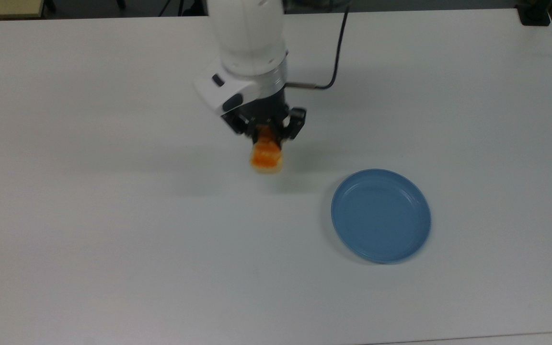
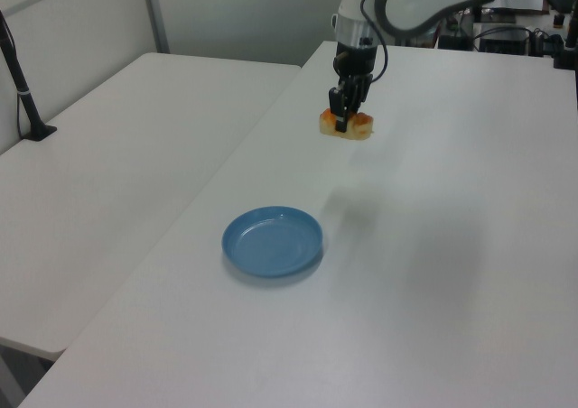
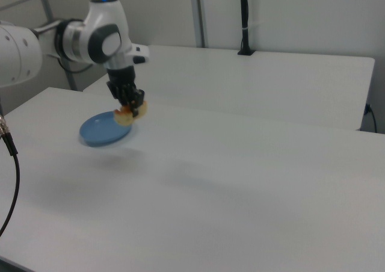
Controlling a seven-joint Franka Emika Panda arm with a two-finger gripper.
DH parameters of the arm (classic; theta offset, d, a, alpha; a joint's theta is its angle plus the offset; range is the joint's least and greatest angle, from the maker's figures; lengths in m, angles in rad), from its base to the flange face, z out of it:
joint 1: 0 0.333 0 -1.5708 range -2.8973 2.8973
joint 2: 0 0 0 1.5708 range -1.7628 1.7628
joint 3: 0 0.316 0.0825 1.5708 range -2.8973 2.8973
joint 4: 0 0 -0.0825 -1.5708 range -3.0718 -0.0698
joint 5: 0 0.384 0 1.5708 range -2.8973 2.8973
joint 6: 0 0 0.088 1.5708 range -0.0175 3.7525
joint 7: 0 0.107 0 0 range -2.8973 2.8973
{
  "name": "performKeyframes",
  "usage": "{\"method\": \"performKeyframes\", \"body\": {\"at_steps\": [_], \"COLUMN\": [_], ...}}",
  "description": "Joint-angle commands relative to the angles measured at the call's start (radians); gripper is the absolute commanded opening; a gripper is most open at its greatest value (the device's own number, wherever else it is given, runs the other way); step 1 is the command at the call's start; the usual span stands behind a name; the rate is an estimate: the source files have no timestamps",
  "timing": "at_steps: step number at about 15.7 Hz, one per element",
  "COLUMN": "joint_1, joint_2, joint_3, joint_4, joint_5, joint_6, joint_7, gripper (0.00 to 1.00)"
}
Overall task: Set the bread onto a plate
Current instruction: 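Carry the held bread roll over to the light-blue plate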
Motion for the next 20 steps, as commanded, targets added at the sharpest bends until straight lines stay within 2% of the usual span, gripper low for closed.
{"method": "performKeyframes", "body": {"at_steps": [1,6,8,12,20], "joint_1": [0.016,0.129,0.154,0.193,0.245], "joint_2": [0.015,0.145,0.168,0.216,0.329], "joint_3": [0.059,0.063,0.063,0.056,0.052], "joint_4": [0.151,0.282,0.283,0.297,0.297], "joint_5": [-0.016,-0.097,-0.121,-0.125,-0.149], "joint_6": [-0.235,-0.191,-0.12,-0.025,0.167], "joint_7": [0.076,0.26,0.313,0.405,0.508], "gripper": [0.4,0.4,0.4,0.4,0.4]}}
